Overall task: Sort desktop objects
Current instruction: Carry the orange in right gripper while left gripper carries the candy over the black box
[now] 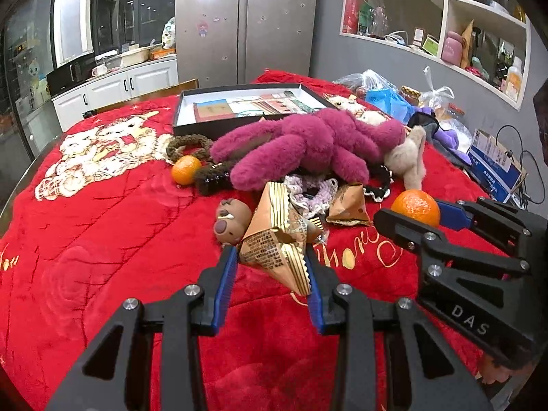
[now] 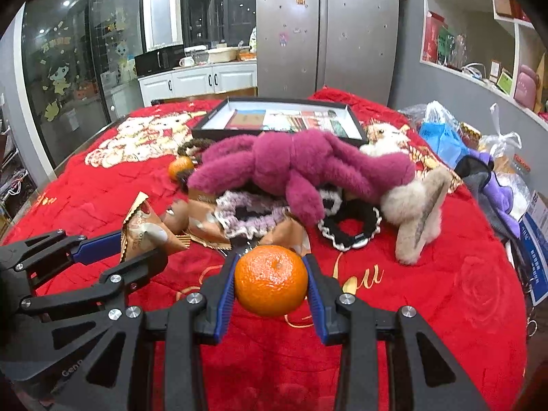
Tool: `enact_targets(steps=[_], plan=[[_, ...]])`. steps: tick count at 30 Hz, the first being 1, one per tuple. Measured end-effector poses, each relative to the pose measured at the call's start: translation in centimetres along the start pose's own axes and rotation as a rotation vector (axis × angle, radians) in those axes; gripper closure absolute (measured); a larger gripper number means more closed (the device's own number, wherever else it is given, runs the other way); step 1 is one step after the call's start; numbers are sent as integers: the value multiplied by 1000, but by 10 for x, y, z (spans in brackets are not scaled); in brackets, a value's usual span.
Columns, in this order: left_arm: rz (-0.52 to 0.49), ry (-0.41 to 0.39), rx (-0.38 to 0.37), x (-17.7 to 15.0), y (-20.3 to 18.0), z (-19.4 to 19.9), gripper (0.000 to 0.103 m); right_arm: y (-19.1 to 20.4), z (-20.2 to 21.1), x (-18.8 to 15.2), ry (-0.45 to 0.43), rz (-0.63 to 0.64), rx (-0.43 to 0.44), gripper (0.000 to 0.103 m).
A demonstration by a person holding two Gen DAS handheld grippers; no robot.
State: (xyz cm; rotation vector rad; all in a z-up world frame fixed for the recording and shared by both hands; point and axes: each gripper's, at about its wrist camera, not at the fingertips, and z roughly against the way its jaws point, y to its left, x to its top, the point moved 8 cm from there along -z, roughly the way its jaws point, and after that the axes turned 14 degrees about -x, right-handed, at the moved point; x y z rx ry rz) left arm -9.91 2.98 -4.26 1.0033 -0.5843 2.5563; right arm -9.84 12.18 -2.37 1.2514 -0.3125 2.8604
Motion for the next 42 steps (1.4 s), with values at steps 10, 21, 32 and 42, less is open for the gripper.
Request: enact_targets(steps=[10,21,32,42], plan=[[35,-20,9,21,10,15,65,13,21,28,-49,6,17,65],[42,-3,12,55,25,0,65,16,5,59,-44,-2,9,65],[71,25,7,115,47,-29,65,17,-29,118,-24,-28,33,65],[40,55,-7,164,57,-74,65,9,-66,165,-31,-21,-8,65]])
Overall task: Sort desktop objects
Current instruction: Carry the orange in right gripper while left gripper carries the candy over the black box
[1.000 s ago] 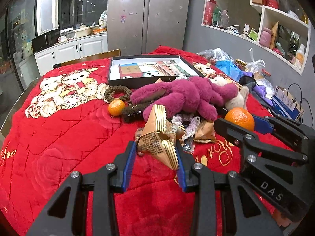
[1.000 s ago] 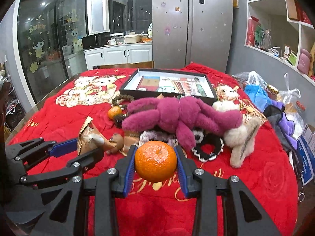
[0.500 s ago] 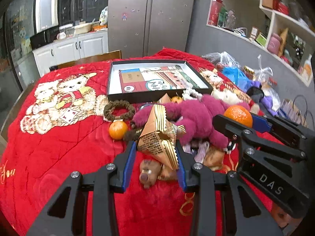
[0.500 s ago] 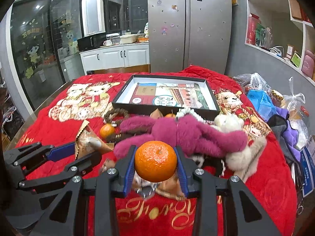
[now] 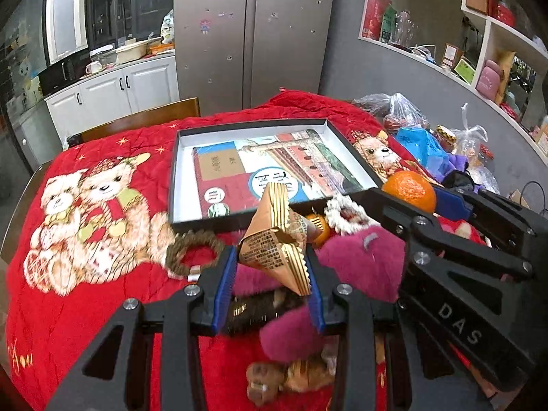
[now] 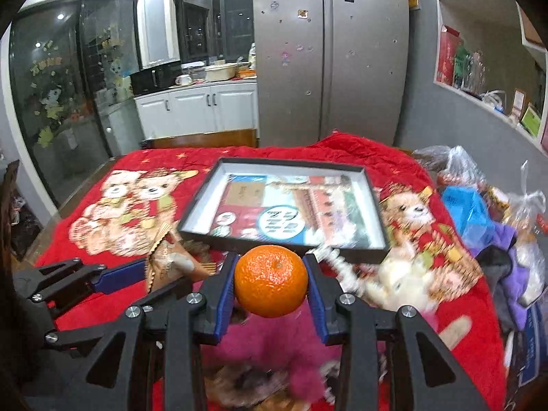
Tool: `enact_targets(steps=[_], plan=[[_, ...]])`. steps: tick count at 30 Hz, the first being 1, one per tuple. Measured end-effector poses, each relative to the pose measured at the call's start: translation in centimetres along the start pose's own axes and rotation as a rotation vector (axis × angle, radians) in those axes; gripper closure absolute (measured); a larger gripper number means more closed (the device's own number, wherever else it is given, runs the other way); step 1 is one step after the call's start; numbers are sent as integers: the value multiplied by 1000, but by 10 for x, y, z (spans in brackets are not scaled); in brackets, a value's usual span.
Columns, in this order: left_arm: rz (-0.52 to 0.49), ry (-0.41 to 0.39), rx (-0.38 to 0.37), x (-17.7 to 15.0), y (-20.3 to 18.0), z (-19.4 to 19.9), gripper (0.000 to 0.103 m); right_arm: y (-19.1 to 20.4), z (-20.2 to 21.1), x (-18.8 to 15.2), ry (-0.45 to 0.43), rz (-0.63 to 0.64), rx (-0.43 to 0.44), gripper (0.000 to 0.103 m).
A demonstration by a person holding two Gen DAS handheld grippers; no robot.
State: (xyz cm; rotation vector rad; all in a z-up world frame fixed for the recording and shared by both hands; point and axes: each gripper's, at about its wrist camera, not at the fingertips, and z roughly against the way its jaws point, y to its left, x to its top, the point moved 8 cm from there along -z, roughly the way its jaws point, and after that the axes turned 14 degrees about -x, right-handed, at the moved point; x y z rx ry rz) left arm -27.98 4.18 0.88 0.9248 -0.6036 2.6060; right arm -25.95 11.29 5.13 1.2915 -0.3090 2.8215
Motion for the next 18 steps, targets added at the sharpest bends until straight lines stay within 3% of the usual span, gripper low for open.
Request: enact_targets(steps=[10,14,16,18], plan=[[8,34,11,51,24,-68,65,-22,-76,29,75,-6,-34,65],[32,14,48,76,44,-91,65,-23,-108,47,99,29,-36,65],[28,0,91,81,51,-101,65,-23,-122,56,109,31,-30,65],[29,0,87,81,54,-109,65,-23,-134,62,117,31,-29,65]])
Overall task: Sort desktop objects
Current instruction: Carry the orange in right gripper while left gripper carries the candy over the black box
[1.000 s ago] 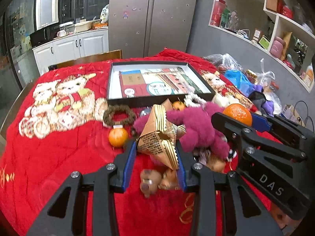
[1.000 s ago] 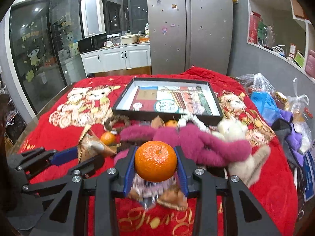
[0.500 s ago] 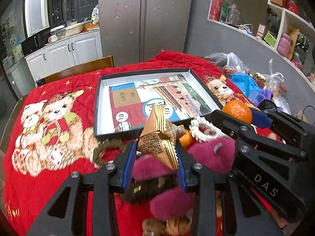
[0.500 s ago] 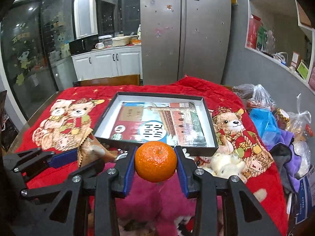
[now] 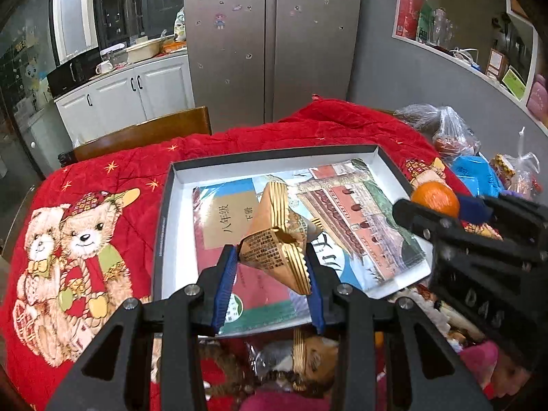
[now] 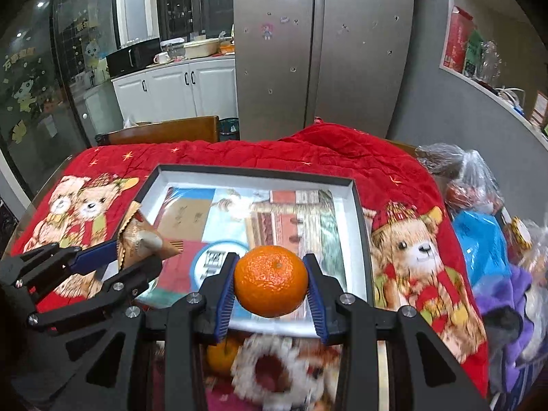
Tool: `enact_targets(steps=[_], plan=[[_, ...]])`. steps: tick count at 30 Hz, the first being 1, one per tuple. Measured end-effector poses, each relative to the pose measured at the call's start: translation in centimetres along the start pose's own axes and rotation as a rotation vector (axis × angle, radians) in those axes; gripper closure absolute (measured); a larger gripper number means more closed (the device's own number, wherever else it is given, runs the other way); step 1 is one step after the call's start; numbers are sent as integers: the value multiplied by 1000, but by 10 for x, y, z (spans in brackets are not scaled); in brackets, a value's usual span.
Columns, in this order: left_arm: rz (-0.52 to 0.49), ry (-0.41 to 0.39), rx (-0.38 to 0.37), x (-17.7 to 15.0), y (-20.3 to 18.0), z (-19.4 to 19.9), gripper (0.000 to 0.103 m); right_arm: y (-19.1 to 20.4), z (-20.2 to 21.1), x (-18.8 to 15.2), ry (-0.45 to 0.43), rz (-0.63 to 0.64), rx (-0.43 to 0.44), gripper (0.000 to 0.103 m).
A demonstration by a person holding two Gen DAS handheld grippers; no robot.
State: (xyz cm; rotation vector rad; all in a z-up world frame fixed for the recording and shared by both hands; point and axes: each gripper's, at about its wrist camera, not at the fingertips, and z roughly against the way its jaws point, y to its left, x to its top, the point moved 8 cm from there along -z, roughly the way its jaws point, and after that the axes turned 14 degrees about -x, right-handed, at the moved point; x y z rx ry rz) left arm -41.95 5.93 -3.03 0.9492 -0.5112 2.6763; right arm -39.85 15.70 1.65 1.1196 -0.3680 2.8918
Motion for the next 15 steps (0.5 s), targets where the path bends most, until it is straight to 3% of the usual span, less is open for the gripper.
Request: enact_targets(steps=[3,7,15], plan=[[20,20,-27,-5,6,-13,65,1,-16,4,12,-6,4,65],[11,36,-2,-10,15,-26,65,5,-35,-8,52,11,1,65],[51,84,-64,-14,28,-44,65,5,-53,-20,100,14,0,65]])
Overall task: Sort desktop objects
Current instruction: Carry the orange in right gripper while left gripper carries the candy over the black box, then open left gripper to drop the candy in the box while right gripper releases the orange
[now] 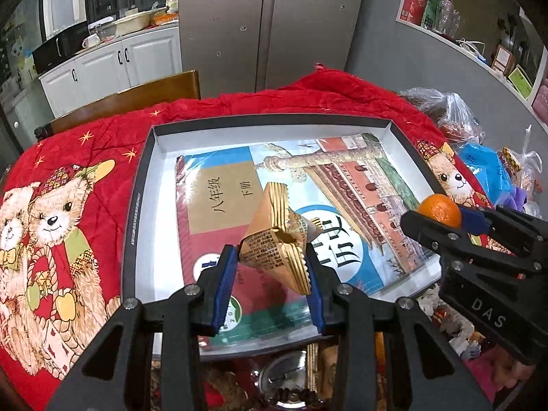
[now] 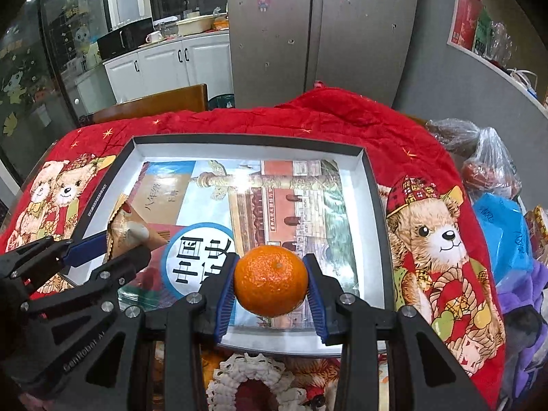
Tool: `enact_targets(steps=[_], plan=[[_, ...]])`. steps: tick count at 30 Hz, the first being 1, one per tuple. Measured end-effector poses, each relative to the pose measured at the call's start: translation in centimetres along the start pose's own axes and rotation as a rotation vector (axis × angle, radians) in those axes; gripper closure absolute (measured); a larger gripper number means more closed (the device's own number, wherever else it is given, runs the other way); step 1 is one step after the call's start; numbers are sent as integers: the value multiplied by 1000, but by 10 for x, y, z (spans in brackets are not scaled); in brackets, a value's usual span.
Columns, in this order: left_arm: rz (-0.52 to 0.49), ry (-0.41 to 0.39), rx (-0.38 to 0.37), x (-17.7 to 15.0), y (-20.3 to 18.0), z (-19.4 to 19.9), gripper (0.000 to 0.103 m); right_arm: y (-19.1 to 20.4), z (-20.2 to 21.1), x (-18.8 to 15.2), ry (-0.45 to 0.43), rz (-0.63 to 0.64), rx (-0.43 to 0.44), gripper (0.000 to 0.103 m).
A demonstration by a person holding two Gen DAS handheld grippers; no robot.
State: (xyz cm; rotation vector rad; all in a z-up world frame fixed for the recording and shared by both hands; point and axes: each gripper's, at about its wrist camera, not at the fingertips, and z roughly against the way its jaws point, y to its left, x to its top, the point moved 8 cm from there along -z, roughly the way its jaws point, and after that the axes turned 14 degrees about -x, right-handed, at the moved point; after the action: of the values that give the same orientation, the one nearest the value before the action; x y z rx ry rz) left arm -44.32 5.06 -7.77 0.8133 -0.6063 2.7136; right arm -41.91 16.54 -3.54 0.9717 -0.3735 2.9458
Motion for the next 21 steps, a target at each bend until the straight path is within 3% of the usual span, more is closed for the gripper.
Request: enact_targets(steps=[21], plan=[[4,37,14,-6,8,-9,63,2,-13,-9,30,16,-27,64]])
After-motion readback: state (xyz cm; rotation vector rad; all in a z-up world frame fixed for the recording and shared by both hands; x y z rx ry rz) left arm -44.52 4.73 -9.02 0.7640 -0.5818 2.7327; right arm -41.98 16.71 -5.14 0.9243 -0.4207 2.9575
